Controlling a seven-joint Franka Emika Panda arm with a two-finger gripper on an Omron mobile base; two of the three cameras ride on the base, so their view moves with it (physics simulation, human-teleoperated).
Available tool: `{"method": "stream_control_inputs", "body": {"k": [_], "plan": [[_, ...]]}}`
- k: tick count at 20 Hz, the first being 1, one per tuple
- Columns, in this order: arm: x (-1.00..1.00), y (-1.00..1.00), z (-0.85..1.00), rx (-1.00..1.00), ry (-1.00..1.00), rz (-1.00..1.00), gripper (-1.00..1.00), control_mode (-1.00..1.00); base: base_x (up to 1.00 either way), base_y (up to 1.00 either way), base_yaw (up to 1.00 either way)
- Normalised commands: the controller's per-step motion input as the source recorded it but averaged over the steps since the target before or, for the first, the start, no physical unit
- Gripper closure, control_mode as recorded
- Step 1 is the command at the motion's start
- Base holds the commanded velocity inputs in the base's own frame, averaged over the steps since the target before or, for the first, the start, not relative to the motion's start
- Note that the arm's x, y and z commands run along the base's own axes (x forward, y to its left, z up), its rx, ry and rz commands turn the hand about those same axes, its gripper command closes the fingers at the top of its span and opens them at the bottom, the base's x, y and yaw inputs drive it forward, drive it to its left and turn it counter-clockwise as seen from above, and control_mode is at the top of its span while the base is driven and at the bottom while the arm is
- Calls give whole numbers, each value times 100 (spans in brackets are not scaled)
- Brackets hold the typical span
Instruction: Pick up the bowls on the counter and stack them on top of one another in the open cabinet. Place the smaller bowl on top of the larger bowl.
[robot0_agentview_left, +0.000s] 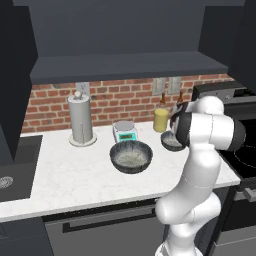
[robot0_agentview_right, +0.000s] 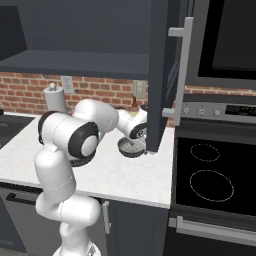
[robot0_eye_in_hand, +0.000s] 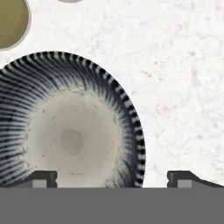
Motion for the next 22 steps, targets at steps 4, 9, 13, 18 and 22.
{"method": "stream_control_inputs", "body": {"k": [4, 9, 13, 18, 22], "plan": [[1, 0, -30, 0, 0, 0, -100, -100, 0, 0, 0], [2, 0, -29, 0, 0, 0, -100, -100, 0, 0, 0], [8, 0, -28, 0, 0, 0, -100, -100, 0, 0, 0], [13, 0, -18, 0, 0, 0, 100, -100, 0, 0, 0], [2, 0, 0, 0, 0, 0, 100, -100, 0, 0, 0]]}}
